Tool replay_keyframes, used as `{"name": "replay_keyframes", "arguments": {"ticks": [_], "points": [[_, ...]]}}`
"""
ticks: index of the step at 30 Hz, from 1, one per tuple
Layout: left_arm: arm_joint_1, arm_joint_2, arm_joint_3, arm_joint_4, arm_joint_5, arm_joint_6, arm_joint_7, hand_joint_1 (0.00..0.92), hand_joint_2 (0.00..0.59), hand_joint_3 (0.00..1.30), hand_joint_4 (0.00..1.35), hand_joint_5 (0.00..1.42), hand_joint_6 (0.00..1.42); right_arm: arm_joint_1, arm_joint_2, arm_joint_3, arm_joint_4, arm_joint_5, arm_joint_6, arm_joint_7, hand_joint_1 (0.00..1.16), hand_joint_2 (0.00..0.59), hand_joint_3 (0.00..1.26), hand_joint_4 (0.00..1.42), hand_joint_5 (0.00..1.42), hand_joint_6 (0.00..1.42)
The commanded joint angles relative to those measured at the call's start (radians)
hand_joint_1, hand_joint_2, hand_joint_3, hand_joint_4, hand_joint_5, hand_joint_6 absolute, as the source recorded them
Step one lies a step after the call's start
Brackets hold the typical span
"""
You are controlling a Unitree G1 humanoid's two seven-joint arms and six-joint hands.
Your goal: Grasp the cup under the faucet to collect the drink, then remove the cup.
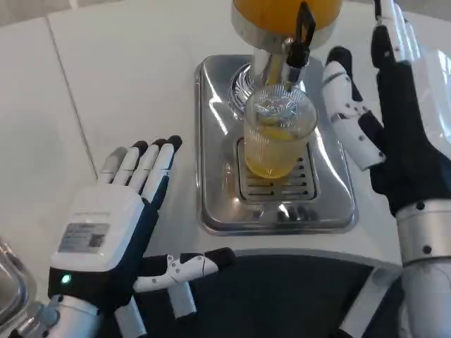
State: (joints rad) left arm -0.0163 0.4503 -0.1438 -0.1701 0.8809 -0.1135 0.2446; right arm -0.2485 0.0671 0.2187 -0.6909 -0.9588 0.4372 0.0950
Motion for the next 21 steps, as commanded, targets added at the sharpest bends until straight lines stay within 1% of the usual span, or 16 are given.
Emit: {"name": "replay_keyframes", "arguments": {"ticks": [1,2,4,5,6,10,11,12,13,15,17,21], "points": [[-0.043,-0.008,-0.022,0.035,0.011,0.0,-0.002,0.013,0.067,0.0,0.0,0.01,0.01,0.133,-0.012,0.022,-0.071,0.035,-0.067,-0.031,0.06,0.57,0.0,0.0,0.0,0.0],[-0.058,-0.011,-0.024,0.045,0.01,0.003,-0.003,0.014,0.068,0.0,0.0,0.01,0.01,0.173,-0.03,0.028,-0.089,0.039,-0.093,-0.035,0.07,0.571,0.0,0.0,0.0,0.0],[-0.083,-0.016,-0.03,0.064,0.008,0.008,-0.001,0.015,0.067,0.0,0.0,0.01,0.01,0.23,-0.055,0.033,-0.113,0.045,-0.137,-0.043,0.13,0.563,0.0,0.0,0.0,0.0],[-0.093,-0.017,-0.032,0.072,0.007,0.009,0.0,0.015,0.066,0.0,0.0,0.01,0.01,0.254,-0.068,0.032,-0.124,0.045,-0.159,-0.046,0.15,0.575,0.0,0.0,0.0,0.0],[-0.102,-0.019,-0.034,0.08,0.005,0.009,0.002,0.015,0.066,0.0,0.0,0.01,0.01,0.268,-0.075,0.029,-0.129,0.045,-0.175,-0.048,0.17,0.566,0.0,0.0,0.0,0.0],[-0.136,-0.028,-0.038,0.117,-0.006,0.008,0.015,0.025,0.059,0.0,0.0,0.02,0.02,0.333,-0.119,-0.01,-0.182,0.057,-0.228,-0.024,0.28,0.544,0.0,0.0,0.0,0.0],[-0.144,-0.032,-0.038,0.126,-0.009,0.007,0.019,0.025,0.059,0.0,0.0,0.02,0.02,0.35,-0.127,-0.016,-0.2,0.055,-0.237,-0.016,0.3,0.554,0.0,0.0,0.0,0.0],[-0.153,-0.037,-0.037,0.136,-0.015,0.006,0.024,0.035,0.057,0.0,0.0,0.02,0.03,0.362,-0.132,-0.02,-0.211,0.053,-0.243,-0.011,0.33,0.54,0.0,0.0,0.0,0.0],[-0.158,-0.041,-0.037,0.143,-0.018,0.005,0.028,0.038,0.056,0.0,0.0,0.03,0.03,0.39,-0.139,-0.026,-0.232,0.05,-0.253,-0.006,0.36,0.551,0.0,0.0,0.0,0.0],[-0.172,-0.05,-0.037,0.159,-0.025,0.003,0.039,0.041,0.052,0.0,0.0,0.04,0.04,0.453,-0.152,-0.038,-0.267,0.053,-0.274,0.003,0.42,0.501,0.0,0.0,0.0,0.0],[-0.186,-0.061,-0.036,0.176,-0.04,0.003,0.044,0.051,0.05,0.0,0.0,0.05,0.05,0.496,-0.16,-0.05,-0.284,0.06,-0.292,0.007,0.43,0.482,0.0,0.0,0.0,0.0],[-0.225,-0.074,-0.035,0.224,-0.074,-0.007,0.054,0.055,0.05,0.0,0.0,0.05,0.06,0.594,-0.197,-0.081,-0.293,0.078,-0.351,0.006,0.45,0.452,0.0,0.0,0.0,0.0]]}}
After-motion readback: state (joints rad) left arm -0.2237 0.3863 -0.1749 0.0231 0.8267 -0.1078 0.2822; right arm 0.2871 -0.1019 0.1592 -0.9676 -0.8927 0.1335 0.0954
